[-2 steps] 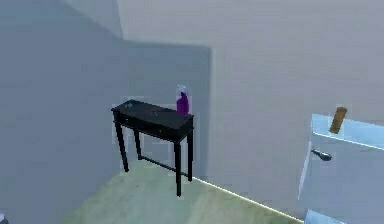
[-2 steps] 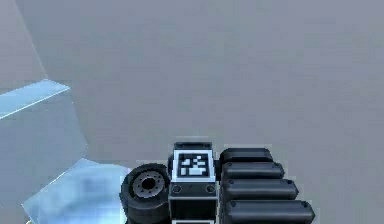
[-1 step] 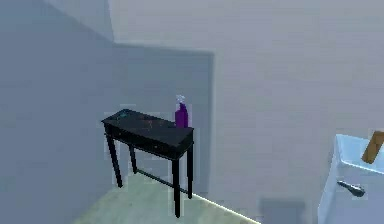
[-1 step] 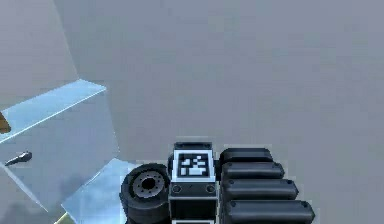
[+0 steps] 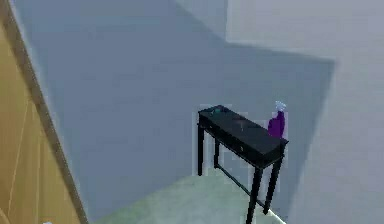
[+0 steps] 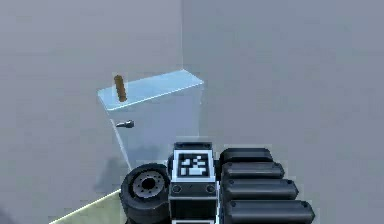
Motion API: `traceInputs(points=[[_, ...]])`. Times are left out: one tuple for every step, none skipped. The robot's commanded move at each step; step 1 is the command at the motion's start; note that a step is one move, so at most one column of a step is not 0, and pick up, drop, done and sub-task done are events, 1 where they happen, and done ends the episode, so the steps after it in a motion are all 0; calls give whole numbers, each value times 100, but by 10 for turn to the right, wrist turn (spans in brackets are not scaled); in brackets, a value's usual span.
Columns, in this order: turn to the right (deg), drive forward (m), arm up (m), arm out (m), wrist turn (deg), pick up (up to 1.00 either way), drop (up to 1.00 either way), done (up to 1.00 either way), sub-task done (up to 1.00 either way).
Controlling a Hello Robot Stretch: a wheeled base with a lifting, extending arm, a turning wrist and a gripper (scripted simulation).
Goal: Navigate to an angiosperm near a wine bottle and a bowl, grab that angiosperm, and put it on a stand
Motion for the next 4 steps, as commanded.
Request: traceInputs(points=[[0, 100, 0, 0, 0, 0, 0, 0, 0], [0, 15, 0, 0, 0, 0, 0, 0, 0], [450, 0, 0, 0, 0, 0, 0, 0, 0], [450, 0, 0, 0, 0, 0, 0, 0, 0]])
